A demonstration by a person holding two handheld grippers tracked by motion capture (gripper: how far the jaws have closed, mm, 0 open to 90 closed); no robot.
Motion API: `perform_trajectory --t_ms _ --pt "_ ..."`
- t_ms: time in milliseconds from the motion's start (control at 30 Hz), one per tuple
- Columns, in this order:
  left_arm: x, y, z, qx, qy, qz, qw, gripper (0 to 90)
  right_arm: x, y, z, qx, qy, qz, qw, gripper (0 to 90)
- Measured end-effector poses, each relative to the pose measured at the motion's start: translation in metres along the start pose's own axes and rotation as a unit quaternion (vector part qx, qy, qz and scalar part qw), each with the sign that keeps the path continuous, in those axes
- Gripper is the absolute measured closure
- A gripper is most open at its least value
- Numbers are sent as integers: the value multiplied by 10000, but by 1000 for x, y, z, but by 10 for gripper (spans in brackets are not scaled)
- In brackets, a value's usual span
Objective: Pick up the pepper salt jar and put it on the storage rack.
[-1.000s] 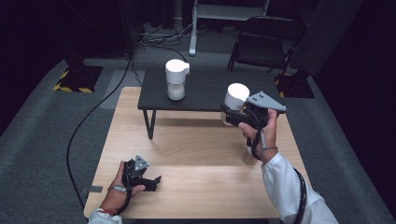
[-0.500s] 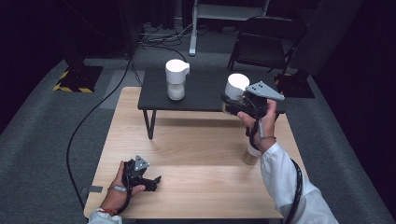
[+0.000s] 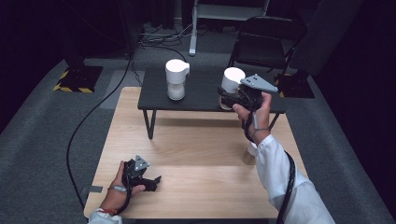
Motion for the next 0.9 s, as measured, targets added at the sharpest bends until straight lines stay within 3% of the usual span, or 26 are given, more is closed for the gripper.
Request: perform_trajectory --t_ms 900 --pt "0 0 0 -2 6 -8 10000 1 5 36 2 -141 101 -229 9996 296"
Point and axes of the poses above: each handheld gripper's, and its own axes: y roughly forward along the jaws, z roughly out of its top, x roughly to its right, the point moved 3 cm from there along y, roughly forward along the jaws, and after that the axes turned 8 degrees about -y, right-handed, at the moved point
